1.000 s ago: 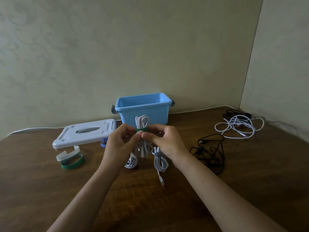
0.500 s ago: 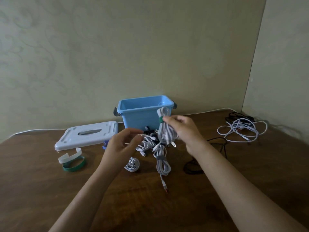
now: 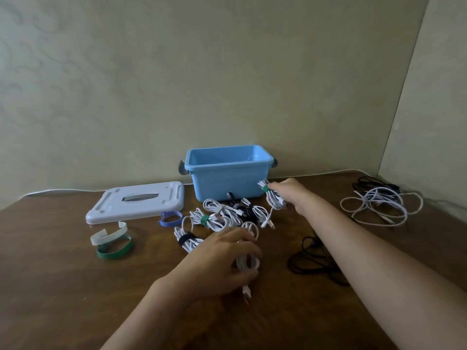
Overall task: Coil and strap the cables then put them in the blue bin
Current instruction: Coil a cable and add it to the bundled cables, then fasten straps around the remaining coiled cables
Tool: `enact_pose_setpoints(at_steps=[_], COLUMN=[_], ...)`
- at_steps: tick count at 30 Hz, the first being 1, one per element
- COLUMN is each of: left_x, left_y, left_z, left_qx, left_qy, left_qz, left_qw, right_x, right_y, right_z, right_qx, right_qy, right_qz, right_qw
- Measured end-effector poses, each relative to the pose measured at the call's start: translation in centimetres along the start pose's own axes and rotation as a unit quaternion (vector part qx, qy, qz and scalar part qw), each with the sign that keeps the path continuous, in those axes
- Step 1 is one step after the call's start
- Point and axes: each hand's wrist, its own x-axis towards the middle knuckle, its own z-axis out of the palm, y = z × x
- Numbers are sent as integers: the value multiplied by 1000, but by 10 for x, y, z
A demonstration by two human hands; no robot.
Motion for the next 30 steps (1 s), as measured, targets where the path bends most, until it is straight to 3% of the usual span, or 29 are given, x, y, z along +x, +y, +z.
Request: enact_pose_setpoints(at_steps=[10, 16, 23, 26, 30], left_x=[-8, -8, -6, -6, -7], left_y=[-16, -22, -17, -12, -6], left_z=[-13, -9, -8, -9, -10], left_qx=[27, -6, -22, -22, -26], left_qy=[-12, 25, 90, 113, 131], left_qz=[-43, -32, -46, -43, -31], left_qw=[999, 999, 995, 992, 991], right_x=[5, -20, -75, -95, -112], right_y=[7, 10, 48, 67, 75], right_z=[2, -45, -91, -88, -82], right_qx=[-247, -309, -382, -402, -408], right_qy=[-31, -49, -175, -149, -54], right_qz=[-59, -126, -117, -129, -157], right_qw=[967, 941, 900, 894, 898])
